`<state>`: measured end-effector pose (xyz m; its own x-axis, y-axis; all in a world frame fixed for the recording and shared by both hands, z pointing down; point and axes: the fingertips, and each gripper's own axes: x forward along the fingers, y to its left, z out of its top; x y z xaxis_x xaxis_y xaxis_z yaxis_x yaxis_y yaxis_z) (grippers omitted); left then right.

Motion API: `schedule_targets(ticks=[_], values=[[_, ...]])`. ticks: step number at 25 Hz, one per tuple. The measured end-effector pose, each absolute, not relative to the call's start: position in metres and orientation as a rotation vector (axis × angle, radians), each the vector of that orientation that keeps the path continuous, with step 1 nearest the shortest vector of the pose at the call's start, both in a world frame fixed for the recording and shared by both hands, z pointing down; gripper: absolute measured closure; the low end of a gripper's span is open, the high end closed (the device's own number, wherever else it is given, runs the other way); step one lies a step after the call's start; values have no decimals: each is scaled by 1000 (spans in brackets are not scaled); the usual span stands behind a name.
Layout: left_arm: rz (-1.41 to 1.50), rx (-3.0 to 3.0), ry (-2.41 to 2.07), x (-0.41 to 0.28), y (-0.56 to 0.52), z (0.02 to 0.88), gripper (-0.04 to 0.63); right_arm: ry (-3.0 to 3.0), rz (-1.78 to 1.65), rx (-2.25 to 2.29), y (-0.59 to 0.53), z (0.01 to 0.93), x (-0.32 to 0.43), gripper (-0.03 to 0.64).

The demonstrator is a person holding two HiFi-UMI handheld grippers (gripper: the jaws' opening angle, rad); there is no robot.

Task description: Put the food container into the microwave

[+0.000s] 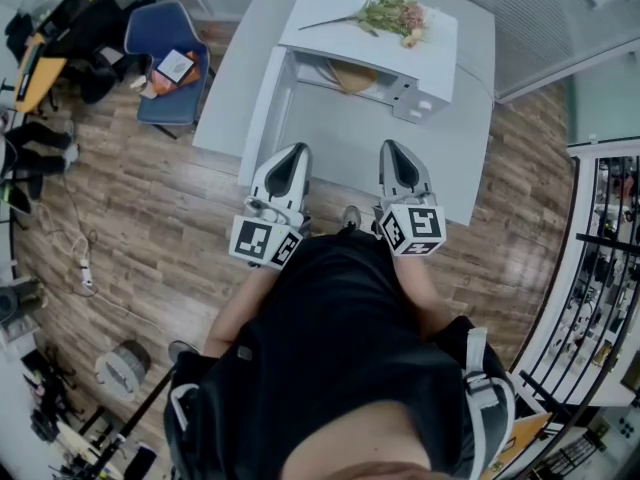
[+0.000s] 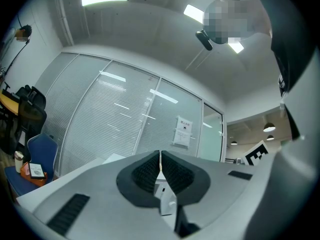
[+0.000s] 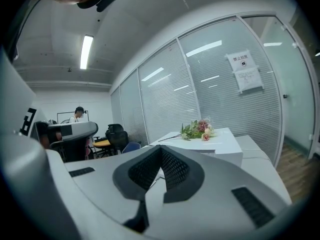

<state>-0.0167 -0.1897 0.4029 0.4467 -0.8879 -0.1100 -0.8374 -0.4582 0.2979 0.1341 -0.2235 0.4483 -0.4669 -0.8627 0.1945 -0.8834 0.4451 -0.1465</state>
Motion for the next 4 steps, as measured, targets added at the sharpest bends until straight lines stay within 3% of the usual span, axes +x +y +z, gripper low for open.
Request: schedule_targets(ticks=[4], values=[[-382,2499,-1506,-14,-185,402,564,-2593,346,1575,-219,448,136,592]])
